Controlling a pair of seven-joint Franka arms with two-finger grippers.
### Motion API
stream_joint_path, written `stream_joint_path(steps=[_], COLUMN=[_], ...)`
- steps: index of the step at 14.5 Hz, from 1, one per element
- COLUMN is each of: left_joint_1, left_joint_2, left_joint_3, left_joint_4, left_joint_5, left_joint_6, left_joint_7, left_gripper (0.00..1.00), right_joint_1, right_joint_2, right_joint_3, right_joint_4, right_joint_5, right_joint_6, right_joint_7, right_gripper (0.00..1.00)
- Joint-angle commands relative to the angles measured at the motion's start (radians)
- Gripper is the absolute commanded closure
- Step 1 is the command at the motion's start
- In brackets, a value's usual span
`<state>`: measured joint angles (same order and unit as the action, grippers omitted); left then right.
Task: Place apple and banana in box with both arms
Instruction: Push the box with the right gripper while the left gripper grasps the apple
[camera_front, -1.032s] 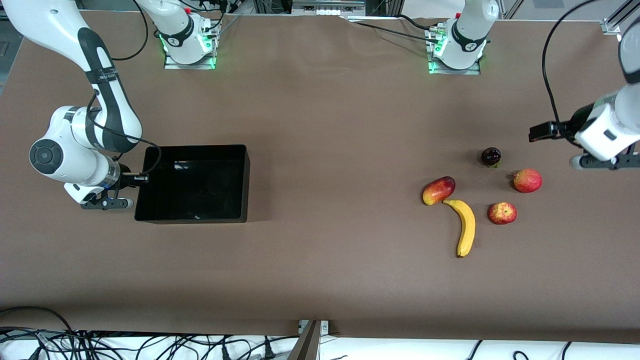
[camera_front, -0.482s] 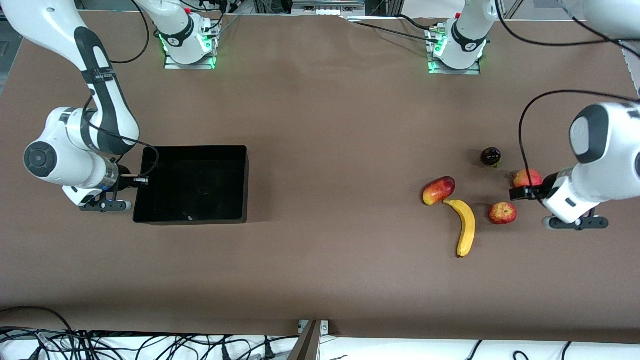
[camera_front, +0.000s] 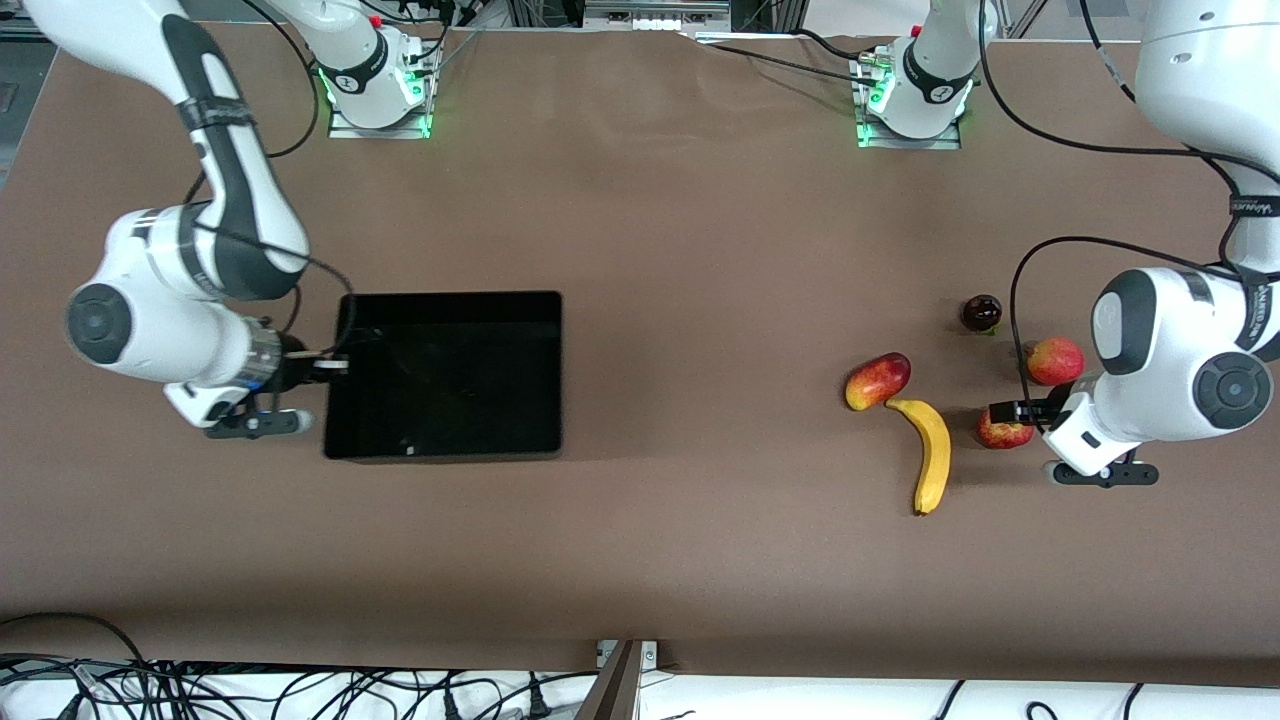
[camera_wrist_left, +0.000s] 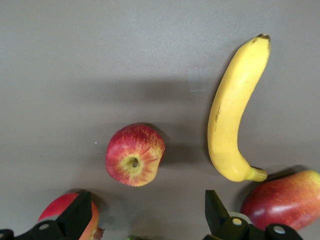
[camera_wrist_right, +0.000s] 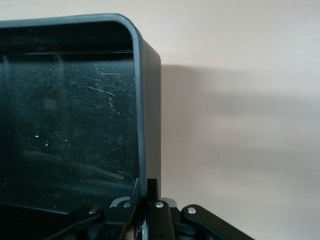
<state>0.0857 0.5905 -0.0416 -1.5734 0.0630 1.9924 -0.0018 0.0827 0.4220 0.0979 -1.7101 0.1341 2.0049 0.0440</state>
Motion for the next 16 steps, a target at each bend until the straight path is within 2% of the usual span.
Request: stream_joint_path(steps=[1, 6, 9, 14, 15, 16], left_joint_1=[0.006, 0.022, 0.04, 0.043, 0.043, 0.043], left_joint_2=[0.041, 0.058, 0.06, 0.081, 0.081, 0.081], left_joint_3=[-0.001, -0.001, -0.003, -0.006, -0.011, -0.011], left_joint_4=[0.024, -0.057, -0.102, -0.108, -0.122, -0.123], left_joint_5=[0.056, 0.069, 0.067, 0.066, 0.066, 0.066], left_joint_6=[0.035, 0.15, 0.226, 0.232, 0.23, 0.229], left_joint_7=[0.02, 0.032, 0.068, 0.071, 0.071, 0.074], left_gripper=[0.0, 0.0, 0.0, 0.0, 0.05, 0.23], right_joint_1=[0.034, 0.216, 0.267, 0.361, 0.373, 0.385], right_joint_2=[-0.003, 0.037, 0.072, 0.145, 0.158, 0.167], right_joint_3=[0.1, 0.117, 0.117, 0.115, 0.115, 0.114], right_joint_4=[0.021, 0.017, 0.006, 0.001, 0.0, -0.002], right_joint_5=[0.054, 0.081, 0.079, 0.076, 0.075, 0.073], right_joint_6=[-0.022, 0.07, 0.133, 0.259, 0.282, 0.299], right_joint_7=[0.097, 0.273, 0.31, 0.413, 0.427, 0.436], right_gripper=[1.0, 1.0, 1.0, 1.0, 1.0, 1.0])
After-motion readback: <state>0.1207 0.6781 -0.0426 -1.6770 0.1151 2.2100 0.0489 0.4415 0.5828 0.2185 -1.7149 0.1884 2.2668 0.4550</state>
